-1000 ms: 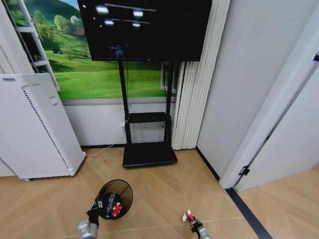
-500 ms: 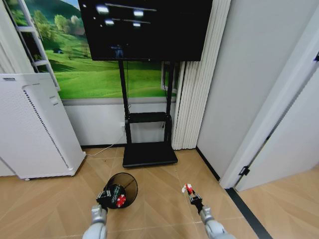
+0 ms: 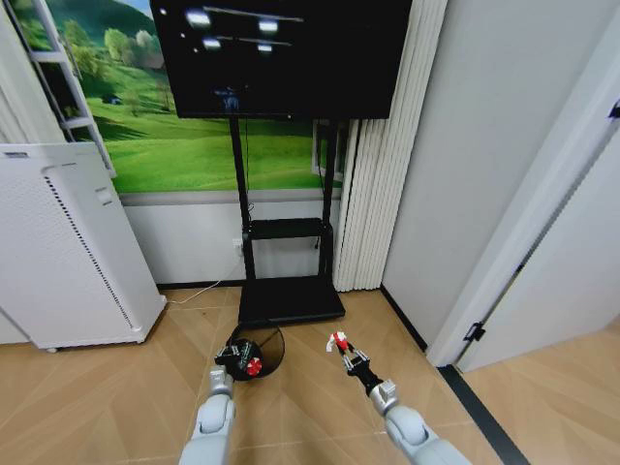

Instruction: Pick up the trash bin and place the garbage on the floor into it.

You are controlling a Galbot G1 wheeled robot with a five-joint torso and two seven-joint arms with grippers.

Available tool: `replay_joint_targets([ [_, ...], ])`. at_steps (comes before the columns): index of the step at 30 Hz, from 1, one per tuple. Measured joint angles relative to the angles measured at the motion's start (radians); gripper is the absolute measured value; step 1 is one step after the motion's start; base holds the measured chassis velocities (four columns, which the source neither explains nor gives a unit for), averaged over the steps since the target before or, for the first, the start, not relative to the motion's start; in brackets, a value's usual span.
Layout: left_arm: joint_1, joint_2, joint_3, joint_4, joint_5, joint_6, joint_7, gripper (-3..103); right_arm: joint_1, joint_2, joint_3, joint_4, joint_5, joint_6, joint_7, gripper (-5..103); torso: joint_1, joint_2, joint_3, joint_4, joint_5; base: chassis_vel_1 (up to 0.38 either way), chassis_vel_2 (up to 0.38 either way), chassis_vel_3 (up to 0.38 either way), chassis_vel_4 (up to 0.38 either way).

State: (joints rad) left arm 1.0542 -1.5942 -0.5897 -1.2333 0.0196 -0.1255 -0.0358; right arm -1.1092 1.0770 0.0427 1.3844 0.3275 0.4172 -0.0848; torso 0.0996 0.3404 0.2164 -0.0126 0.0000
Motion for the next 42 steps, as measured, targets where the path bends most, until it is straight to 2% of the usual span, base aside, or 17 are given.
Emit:
replay_joint_targets([
  [4, -0.013, -0.014, 0.029, 0.039, 0.025, -0.010, 0.004, 6, 0.007, 0.034, -0.033, -0.006, -0.027, 0.011, -0.010, 25, 0.000, 0.000, 0.000, -0.0001, 0.0000, 0.000, 0.000, 0.000, 0.000],
  [11, -0.016, -0.014, 0.065, 0.042, 0.010, -0.003, 0.004, 6, 0.023, 0.082, -0.069, -0.014, -0.036, 0.007, -0.009, 25, 0.000, 0.000, 0.000, 0.0000, 0.0000, 0.000, 0.000, 0.000, 0.000],
  [16, -0.014, -0.014, 0.074, 0.043, 0.005, 0.002, 0.010, 6, 0.056, 0.163, -0.133, -0.076, -0.071, 0.011, -0.003, 25, 0.000, 0.000, 0.000, 0.0001, 0.0000, 0.000, 0.000, 0.000, 0.000],
  [20, -0.007, -0.014, 0.088, 0.043, 0.005, 0.003, 0.013, 6, 0.087, 0.198, -0.178, -0.115, -0.079, 0.014, -0.003, 25, 0.000, 0.000, 0.000, 0.0002, -0.0001, 0.000, 0.000, 0.000, 0.000],
  [33, -0.009, -0.016, 0.095, 0.044, 0.008, 0.004, 0.020, 6, 0.115, 0.211, -0.212, -0.149, -0.071, 0.011, -0.020, 25, 0.000, 0.000, 0.000, 0.0000, 0.0000, 0.000, 0.000, 0.000, 0.000],
  [35, -0.008, -0.016, 0.103, 0.036, 0.006, 0.008, 0.020, 6, 0.123, 0.218, -0.210, -0.171, -0.071, 0.013, -0.023, 36, 0.000, 0.000, 0.000, -0.0001, 0.0000, 0.000, 0.000, 0.000, 0.000],
  [36, -0.008, -0.016, 0.103, 0.036, 0.006, 0.008, 0.020, 6, 0.123, 0.218, -0.210, -0.171, -0.071, 0.013, -0.023, 36, 0.000, 0.000, 0.000, -0.0001, 0.0000, 0.000, 0.000, 0.000, 0.000],
  [38, -0.006, -0.015, 0.106, 0.029, 0.003, 0.011, 0.019, 6, 0.133, 0.224, -0.207, -0.185, -0.072, 0.021, -0.021, 47, 0.000, 0.000, 0.000, -0.0001, 0.0000, 0.000, 0.000, 0.000, 0.000],
  [39, -0.006, -0.015, 0.106, 0.029, 0.003, 0.011, 0.019, 6, 0.133, 0.224, -0.207, -0.185, -0.072, 0.021, -0.021, 47, 0.000, 0.000, 0.000, -0.0001, 0.0000, 0.000, 0.000, 0.000, 0.000],
  [42, -0.004, -0.015, 0.104, 0.024, 0.002, 0.011, 0.019, 6, 0.143, 0.231, -0.200, -0.197, -0.071, 0.023, -0.010, 63, 0.000, 0.000, 0.000, 0.0000, 0.0000, 0.000, 0.000, 0.000, 0.000],
])
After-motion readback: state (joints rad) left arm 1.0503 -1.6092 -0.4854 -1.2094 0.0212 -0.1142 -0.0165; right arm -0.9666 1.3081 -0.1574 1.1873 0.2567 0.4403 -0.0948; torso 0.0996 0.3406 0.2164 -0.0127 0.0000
